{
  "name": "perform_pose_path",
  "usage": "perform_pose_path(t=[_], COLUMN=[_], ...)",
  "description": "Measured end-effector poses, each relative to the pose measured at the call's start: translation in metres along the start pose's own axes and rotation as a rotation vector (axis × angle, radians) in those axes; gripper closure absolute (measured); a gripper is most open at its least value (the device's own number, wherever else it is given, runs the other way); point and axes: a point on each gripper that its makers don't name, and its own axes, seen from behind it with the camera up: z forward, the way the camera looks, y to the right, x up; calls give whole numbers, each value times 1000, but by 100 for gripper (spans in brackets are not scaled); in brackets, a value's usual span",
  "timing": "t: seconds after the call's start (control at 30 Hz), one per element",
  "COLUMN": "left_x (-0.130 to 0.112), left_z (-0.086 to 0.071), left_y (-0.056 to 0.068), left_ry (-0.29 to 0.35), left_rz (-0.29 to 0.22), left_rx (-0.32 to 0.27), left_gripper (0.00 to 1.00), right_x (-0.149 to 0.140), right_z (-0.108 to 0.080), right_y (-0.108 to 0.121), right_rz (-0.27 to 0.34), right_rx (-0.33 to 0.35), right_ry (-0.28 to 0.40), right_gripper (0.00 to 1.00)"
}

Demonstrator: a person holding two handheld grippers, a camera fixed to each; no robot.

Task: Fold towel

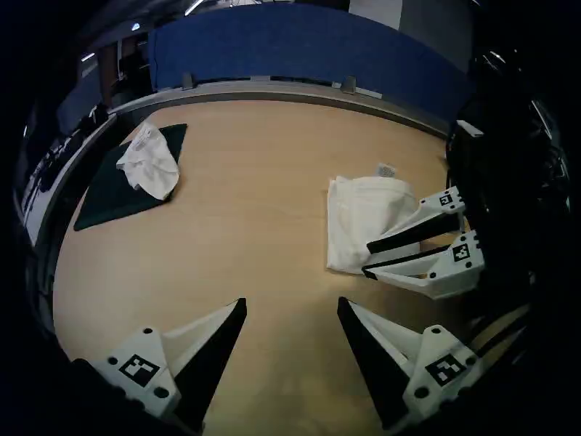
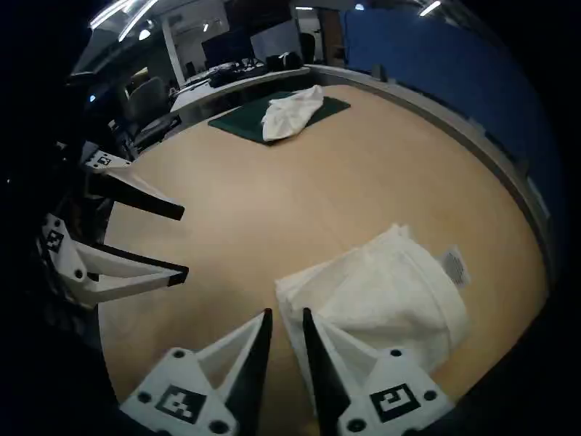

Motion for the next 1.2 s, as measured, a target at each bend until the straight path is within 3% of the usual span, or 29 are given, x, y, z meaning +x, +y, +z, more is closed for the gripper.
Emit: perform_pose_path(t=[0.2,0.3,0.6,1.2], left_x=[-2,-2,3,8], left_z=[0,-1,-1,-6], left_y=[-5,-5,2,1], left_ry=[-1,-1,10,19], left_rz=[-4,-1,2,0], left_rx=[6,7,-9,-8], left_gripper=[7,7,7,7], right_x=[7,10,-17,-48], right_z=[-22,-35,-70,-70], right_y=[4,13,41,43], right_rz=[0,7,48,92], right_rx=[-19,-62,-177,-211], right_ry=[32,53,34,-12], right_gripper=[18,1,0,0])
